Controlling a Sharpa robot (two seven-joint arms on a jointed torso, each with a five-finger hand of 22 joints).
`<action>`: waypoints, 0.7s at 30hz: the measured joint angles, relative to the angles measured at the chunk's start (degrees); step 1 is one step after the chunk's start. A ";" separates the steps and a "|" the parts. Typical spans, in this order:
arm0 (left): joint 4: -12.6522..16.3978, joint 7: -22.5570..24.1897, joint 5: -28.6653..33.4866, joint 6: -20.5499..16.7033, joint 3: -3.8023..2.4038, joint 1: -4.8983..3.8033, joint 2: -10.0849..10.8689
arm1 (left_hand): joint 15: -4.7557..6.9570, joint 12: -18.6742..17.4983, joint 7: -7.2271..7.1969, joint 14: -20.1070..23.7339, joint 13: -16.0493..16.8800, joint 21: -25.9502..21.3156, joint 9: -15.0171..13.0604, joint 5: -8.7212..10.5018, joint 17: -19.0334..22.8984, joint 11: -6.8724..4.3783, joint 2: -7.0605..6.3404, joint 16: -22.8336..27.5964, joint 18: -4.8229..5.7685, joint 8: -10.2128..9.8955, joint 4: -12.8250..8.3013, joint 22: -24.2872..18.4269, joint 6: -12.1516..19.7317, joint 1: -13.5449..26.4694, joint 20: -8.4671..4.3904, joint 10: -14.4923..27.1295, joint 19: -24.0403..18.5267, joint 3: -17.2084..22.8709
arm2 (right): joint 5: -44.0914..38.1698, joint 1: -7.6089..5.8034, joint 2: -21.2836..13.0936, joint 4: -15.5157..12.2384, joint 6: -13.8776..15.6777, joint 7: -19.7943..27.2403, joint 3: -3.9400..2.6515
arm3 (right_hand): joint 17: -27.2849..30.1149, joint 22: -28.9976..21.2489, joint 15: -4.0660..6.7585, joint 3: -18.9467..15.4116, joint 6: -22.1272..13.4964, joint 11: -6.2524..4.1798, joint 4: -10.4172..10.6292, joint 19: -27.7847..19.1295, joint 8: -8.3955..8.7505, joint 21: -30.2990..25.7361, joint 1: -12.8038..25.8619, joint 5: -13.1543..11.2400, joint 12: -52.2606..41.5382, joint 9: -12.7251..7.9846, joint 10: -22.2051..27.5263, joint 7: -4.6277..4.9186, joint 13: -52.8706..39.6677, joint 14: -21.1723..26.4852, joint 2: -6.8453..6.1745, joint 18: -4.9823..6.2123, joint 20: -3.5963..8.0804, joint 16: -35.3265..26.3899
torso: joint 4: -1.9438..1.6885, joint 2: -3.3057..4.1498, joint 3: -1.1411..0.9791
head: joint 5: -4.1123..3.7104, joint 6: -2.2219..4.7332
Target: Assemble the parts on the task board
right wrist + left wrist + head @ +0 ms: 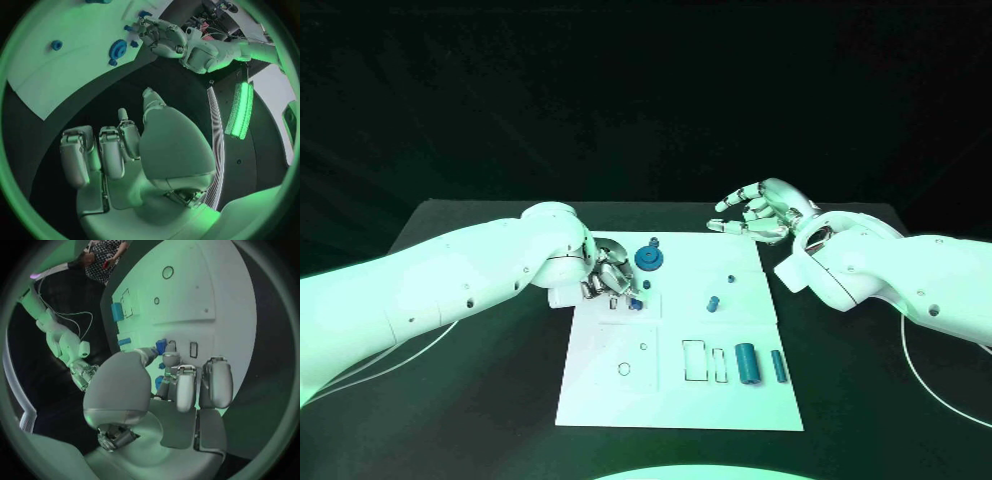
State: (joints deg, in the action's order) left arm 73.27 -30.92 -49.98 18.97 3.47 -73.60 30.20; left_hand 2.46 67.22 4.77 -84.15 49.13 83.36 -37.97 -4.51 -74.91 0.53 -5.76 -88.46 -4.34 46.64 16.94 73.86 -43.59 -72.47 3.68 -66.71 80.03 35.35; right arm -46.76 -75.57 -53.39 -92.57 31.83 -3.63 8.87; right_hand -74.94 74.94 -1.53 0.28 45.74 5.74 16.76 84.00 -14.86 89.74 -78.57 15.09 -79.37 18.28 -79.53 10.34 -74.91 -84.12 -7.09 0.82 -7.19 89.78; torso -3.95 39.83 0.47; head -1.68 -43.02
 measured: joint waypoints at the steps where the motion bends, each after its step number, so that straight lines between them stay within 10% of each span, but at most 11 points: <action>1: 0.12 -0.01 0.21 -0.09 0.00 0.01 0.17 | 0.00 0.00 0.02 0.00 0.12 0.00 -0.18 0.00 0.00 0.05 -0.61 0.00 0.00 -0.12 -0.52 0.06 -0.01 0.61 0.00 -0.32 0.00 0.83 | 0.01 0.00 0.01 0.02 -0.01 0.00 0.00 | 0.00 0.00 0.00 0.00 0.00 0.00 0.00 0.00 0.00 0.00 0.00 0.00 0.00 0.00 0.00 0.00 0.00 0.00 0.00 0.00 0.00 0.00 | 0.00 0.00 0.00 | 0.01 0.00; 21: 6.64 0.28 -0.07 -7.98 -0.42 0.45 5.21 | 0.41 0.18 -0.38 0.00 1.73 0.67 -3.00 -0.60 0.00 -0.52 -2.98 -0.28 0.00 0.17 -2.55 1.10 -1.49 4.36 -0.52 -2.52 0.53 4.45 | 0.06 0.01 -0.35 0.10 -0.21 -0.01 0.01 | 0.02 -0.02 0.00 0.16 0.00 0.00 -0.16 0.00 0.00 0.00 0.23 0.22 0.00 0.01 0.00 0.00 0.01 0.00 0.23 0.00 0.00 0.00 | -0.11 -0.01 -0.01 | -0.13 -0.30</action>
State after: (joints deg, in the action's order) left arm 79.91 -30.65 -50.05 10.99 3.05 -73.14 35.41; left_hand 2.87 67.40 4.39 -84.15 50.86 84.03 -40.97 -5.11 -74.91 0.00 -8.74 -88.74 -4.34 46.81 14.39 74.96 -45.09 -68.11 3.15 -69.24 80.56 39.80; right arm -46.71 -75.56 -53.74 -92.48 31.62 -3.64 8.88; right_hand -74.93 74.92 -1.53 0.43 45.74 5.74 16.60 84.00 -14.85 89.74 -78.34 15.31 -79.37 18.28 -79.53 10.35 -74.91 -84.12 -6.85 0.82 -7.19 89.78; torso -4.06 39.82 0.47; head -1.81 -43.32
